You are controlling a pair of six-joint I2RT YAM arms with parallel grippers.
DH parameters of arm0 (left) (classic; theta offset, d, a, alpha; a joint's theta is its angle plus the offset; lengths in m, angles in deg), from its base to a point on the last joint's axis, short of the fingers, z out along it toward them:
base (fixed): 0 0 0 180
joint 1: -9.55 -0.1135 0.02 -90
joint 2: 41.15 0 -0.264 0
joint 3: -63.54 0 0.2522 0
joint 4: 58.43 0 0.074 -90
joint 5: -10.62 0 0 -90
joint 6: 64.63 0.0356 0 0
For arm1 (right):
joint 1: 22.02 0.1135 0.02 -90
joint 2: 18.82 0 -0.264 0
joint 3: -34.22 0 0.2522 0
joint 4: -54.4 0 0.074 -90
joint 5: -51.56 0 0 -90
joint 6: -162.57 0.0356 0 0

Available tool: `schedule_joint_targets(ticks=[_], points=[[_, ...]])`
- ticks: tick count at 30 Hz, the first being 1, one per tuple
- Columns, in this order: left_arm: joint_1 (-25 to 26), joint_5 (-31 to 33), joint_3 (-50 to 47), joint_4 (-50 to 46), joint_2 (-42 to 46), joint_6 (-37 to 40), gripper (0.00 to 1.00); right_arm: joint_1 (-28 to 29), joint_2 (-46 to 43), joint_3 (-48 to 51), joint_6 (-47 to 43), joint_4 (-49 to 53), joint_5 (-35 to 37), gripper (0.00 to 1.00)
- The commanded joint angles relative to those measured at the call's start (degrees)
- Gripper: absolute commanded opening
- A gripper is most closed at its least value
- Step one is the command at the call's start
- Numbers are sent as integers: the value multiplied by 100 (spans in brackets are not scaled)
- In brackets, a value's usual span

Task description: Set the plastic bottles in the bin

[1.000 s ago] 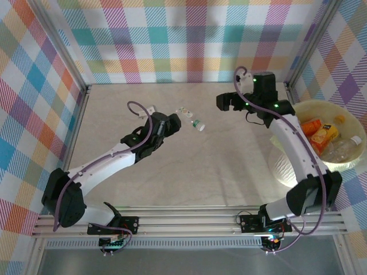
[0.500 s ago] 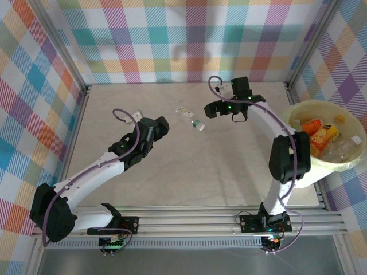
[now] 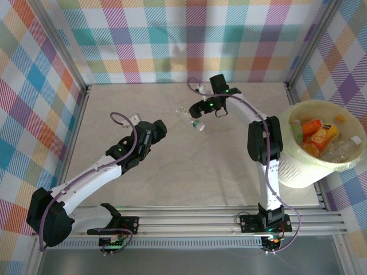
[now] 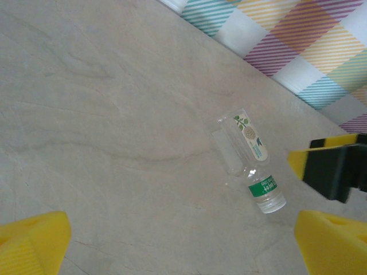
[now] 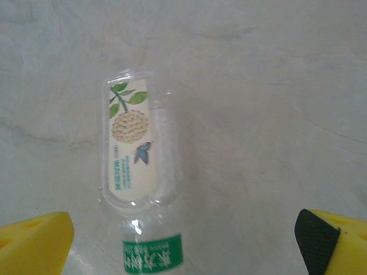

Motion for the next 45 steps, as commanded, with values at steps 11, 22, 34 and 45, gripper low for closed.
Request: schedule_joint_targets(ticks=[11,22,34,45], points=[[-63,242,-82,-199,86,-4,100,603,1466,-1744,-542,938,1099,100],[-63,49,-138,-18,93,189,100,611,1134,-1584,-403,887,763,58],[-64,-1236,-141,968,15,1062,100,611,-967,440,-339,30,1073,43],[-8,-2932,198,1994,-470,1497,100,611,-3304,2126,256,-653,1485,38]])
